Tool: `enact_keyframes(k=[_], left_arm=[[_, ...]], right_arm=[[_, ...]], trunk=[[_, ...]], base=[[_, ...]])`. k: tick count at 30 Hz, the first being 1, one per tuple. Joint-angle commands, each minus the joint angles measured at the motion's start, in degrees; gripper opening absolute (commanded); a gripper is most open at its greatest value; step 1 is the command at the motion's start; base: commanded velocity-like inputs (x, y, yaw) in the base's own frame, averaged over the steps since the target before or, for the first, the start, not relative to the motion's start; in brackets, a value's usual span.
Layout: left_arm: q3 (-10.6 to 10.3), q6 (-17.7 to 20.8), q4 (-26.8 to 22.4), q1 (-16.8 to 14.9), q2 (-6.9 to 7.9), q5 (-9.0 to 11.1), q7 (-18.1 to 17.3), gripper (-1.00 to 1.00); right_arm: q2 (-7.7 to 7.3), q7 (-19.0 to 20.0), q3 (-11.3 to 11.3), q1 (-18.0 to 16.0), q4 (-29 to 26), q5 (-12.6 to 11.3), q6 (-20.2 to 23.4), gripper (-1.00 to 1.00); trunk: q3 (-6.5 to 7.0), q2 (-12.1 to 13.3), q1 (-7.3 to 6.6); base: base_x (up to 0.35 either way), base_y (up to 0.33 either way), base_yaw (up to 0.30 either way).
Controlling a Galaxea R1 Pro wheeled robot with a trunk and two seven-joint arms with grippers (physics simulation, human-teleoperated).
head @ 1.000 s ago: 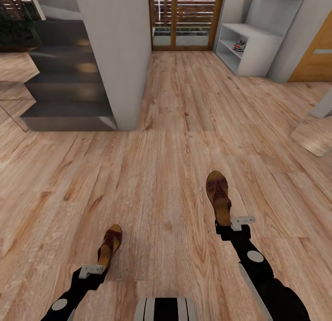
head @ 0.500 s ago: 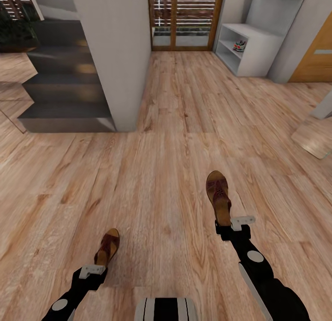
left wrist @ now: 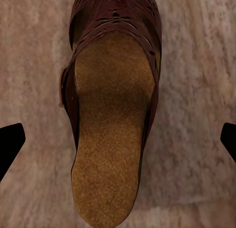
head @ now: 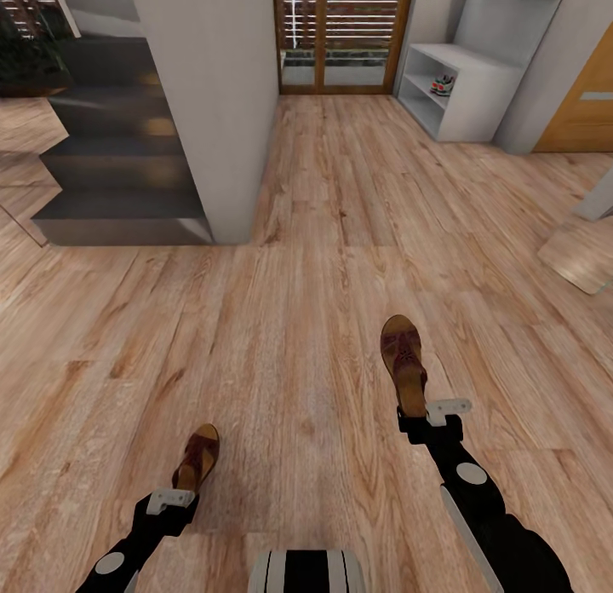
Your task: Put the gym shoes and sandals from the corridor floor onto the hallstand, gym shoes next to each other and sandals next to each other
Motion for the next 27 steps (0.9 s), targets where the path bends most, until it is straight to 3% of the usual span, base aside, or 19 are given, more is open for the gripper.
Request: enact_keyframes(k=[1,11,17,27], left_arm=[[0.5,-0.3,0.0,0.0,-0.05,-0.6,-0.4,1.00],[0.5,-0.5,-0.3,0.1,-0.01,-0.6,-0.4,1.00],[0.4,-4.7,0.0,0.0,0.15,-0.6,-0.3,1.00],[0.5,-5.6,0.0,0.0,0.22,-0.5,-0.3,1.00]], right_arm=[[-0.07,-0.6,0.2,0.0,-0.1,-0.6,0.2,-1.00],[-0.07,-0.6,0.2,0.0,-0.1,-0.6,0.2,-1.00],[-0.07,-0.6,0.2,0.0,-0.1,-0.6,0.2,-1.00],[-0.07,-0.6,0.2,0.0,-0.1,-0.6,0.2,-1.00]], trunk=[[-0.04,0.0,-0.01],[-2.42,-0.1,0.25],[-4.23,-0.2,0.40],[-7.34,-0.4,0.66]], base=[[0.000,0.000,0.000],[0.000,0.000,0.000],[0.000,0.000,0.000],[0.000,0.000,0.000]])
